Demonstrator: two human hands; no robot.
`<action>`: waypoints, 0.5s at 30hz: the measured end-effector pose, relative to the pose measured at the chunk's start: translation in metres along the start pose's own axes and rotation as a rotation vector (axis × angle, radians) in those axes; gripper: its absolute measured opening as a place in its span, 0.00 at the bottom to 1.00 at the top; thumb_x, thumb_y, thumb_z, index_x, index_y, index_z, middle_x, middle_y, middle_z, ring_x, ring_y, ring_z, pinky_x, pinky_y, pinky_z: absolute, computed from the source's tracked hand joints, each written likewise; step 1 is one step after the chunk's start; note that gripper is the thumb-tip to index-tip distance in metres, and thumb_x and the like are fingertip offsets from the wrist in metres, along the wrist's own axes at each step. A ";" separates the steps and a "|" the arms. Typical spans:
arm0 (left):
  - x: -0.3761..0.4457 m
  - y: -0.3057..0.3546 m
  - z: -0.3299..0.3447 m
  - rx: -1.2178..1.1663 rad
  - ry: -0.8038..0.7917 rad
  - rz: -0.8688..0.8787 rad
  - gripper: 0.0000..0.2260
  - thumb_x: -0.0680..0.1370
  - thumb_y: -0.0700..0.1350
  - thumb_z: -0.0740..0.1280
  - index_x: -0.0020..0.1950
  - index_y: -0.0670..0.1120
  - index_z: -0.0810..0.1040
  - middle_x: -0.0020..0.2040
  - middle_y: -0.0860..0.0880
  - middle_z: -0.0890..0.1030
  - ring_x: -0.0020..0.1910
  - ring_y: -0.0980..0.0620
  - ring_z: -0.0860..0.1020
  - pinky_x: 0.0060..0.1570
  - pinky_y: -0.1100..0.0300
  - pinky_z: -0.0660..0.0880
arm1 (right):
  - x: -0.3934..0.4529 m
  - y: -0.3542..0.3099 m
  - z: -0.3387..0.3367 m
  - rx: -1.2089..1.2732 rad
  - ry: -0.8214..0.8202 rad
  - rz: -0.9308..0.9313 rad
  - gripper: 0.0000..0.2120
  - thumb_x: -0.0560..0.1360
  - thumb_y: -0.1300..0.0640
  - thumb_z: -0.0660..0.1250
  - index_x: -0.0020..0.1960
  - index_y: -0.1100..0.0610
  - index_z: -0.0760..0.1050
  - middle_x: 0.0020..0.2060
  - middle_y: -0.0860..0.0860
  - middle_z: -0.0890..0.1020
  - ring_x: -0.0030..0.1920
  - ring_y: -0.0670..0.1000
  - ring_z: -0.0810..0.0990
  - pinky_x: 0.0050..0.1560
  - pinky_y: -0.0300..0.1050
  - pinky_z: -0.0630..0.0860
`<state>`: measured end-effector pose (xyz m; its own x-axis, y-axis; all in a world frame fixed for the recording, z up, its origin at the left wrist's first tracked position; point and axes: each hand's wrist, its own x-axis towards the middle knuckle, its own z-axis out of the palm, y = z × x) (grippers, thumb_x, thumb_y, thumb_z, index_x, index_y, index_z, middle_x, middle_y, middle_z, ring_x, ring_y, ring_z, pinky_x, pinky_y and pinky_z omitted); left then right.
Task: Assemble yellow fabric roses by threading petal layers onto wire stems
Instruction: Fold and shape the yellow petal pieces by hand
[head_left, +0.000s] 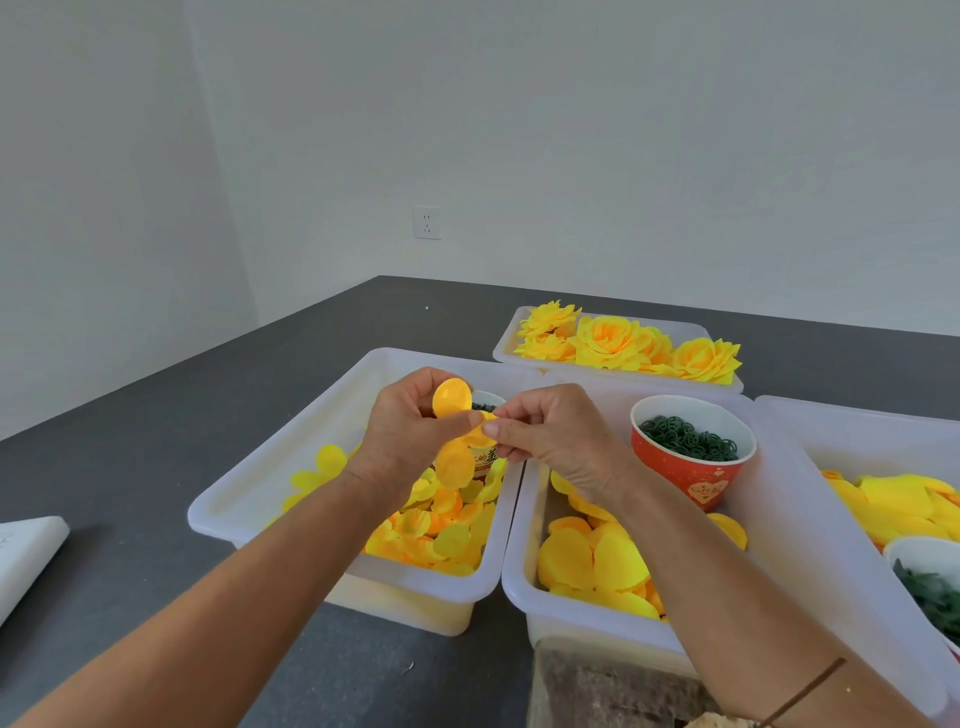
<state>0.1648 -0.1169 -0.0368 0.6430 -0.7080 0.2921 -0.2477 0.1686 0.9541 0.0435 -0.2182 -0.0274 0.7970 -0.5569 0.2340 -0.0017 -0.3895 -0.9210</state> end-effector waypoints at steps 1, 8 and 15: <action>0.000 0.000 -0.001 -0.018 -0.015 -0.004 0.09 0.70 0.33 0.72 0.44 0.45 0.78 0.35 0.48 0.78 0.35 0.52 0.75 0.36 0.60 0.75 | 0.000 -0.001 -0.001 0.012 -0.014 -0.007 0.02 0.71 0.64 0.71 0.41 0.59 0.80 0.31 0.52 0.81 0.30 0.43 0.80 0.35 0.34 0.78; 0.003 0.009 -0.008 -0.429 -0.216 -0.229 0.06 0.66 0.39 0.70 0.42 0.46 0.80 0.34 0.47 0.79 0.30 0.51 0.77 0.27 0.62 0.74 | 0.002 -0.005 0.000 0.434 0.006 0.006 0.05 0.74 0.63 0.67 0.40 0.60 0.80 0.29 0.52 0.82 0.30 0.47 0.79 0.34 0.36 0.77; 0.002 0.001 0.001 -0.132 0.056 -0.031 0.09 0.69 0.34 0.73 0.40 0.47 0.79 0.34 0.48 0.77 0.34 0.49 0.75 0.36 0.55 0.74 | 0.002 0.002 0.002 0.129 0.159 -0.014 0.06 0.69 0.57 0.74 0.36 0.59 0.81 0.25 0.48 0.80 0.27 0.43 0.77 0.30 0.34 0.75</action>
<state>0.1646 -0.1186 -0.0353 0.6888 -0.6757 0.2625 -0.1326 0.2386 0.9620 0.0465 -0.2184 -0.0295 0.6908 -0.6651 0.2835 0.0943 -0.3059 -0.9474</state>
